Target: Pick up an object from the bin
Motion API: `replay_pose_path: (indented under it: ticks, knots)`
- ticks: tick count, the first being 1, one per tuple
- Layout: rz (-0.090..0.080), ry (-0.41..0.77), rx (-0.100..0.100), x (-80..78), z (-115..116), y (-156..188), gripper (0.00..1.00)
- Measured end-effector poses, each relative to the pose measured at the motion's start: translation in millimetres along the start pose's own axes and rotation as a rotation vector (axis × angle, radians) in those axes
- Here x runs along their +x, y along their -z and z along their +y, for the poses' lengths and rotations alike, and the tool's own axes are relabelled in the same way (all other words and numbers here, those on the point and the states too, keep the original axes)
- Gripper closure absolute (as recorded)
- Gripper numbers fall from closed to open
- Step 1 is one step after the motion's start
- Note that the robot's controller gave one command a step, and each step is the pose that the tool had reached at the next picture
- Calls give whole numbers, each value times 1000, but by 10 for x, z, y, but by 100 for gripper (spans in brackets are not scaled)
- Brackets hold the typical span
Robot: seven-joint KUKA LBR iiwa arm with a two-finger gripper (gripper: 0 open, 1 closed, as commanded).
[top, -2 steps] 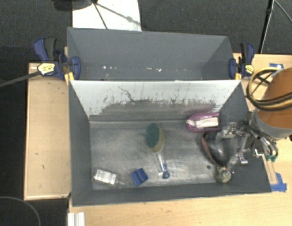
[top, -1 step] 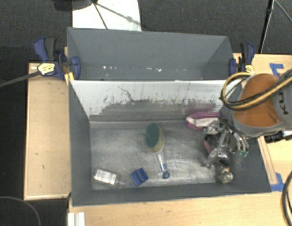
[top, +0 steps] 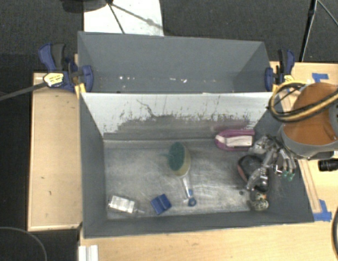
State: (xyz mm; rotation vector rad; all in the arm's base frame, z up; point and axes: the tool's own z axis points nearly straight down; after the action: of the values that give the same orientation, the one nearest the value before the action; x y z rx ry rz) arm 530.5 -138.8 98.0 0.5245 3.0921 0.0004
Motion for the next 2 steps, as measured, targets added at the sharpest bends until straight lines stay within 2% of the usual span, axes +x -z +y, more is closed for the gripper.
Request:
replay_pose_path:
  ticks: [1,2]
  knots:
    - [2,-43,0,-85,-38,-84,0]
    - [8,-124,1,-175,34,-86,0]
